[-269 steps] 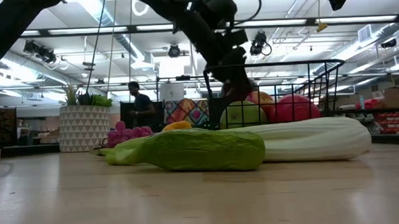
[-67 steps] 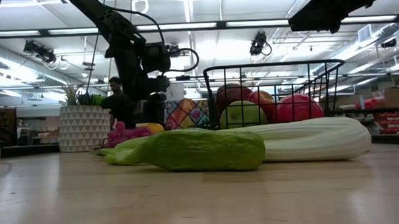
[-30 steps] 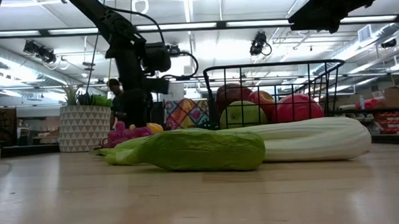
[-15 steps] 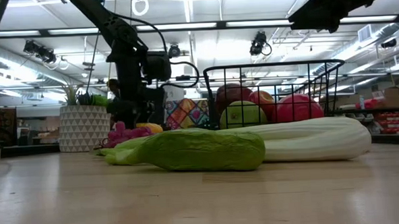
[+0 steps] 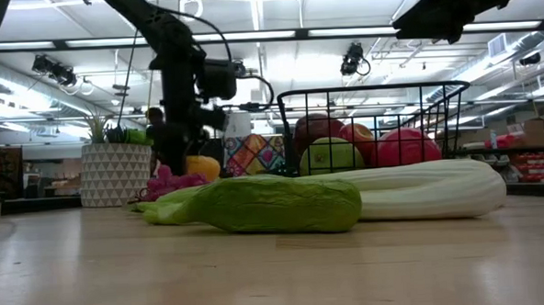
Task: Build produce basket
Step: Put the yellow bell pepper into the wire basket
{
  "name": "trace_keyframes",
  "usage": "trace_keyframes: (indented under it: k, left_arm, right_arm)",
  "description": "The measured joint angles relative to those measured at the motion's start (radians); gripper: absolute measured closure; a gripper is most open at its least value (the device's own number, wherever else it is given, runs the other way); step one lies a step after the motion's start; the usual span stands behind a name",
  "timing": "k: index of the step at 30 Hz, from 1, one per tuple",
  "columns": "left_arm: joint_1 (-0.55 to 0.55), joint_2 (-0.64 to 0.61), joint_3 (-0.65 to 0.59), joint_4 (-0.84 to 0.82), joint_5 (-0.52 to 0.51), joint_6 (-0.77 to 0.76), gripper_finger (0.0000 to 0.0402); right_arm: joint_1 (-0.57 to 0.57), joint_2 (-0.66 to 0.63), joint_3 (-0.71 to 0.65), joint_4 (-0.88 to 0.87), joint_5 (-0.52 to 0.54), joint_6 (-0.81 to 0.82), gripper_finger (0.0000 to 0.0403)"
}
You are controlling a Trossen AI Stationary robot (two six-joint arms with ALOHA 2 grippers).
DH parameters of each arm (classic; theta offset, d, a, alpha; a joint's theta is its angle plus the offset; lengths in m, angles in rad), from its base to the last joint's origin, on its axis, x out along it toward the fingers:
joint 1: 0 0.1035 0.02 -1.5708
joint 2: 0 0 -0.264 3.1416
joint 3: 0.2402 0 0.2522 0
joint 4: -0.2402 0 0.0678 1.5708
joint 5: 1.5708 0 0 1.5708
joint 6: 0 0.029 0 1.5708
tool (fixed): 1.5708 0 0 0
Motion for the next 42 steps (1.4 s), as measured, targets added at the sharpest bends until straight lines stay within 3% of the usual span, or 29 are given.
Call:
trace_keyframes:
  k: [7, 15, 20, 30, 42]
  left_arm:
    - [-0.013, 0.000, 0.233, -0.214, 0.032, -0.120, 0.0102]
    - [-0.114, 0.000, 0.444, -0.243, 0.380, -0.247, 0.0097]
    - [-0.225, 0.000, 0.479, -0.157, 0.497, -0.247, 0.0096]
    - [-0.397, 0.000, 0.481, 0.026, 0.455, -0.241, 0.0095]
    - [-0.480, 0.000, 0.481, 0.163, 0.425, -0.240, 0.0095]
  right_arm:
    - [0.000, -0.004, 0.000, -0.020, 0.003, -0.012, 0.0215]
    - [0.000, -0.022, 0.000, -0.026, 0.012, -0.019, 0.0215]
    - [0.000, -0.022, 0.000, -0.029, 0.012, -0.019, 0.0215]
    - [0.000, -0.022, 0.000, -0.022, -0.003, -0.008, 0.0215]
    - [0.000, -0.022, 0.000, -0.015, -0.039, -0.007, 0.0215]
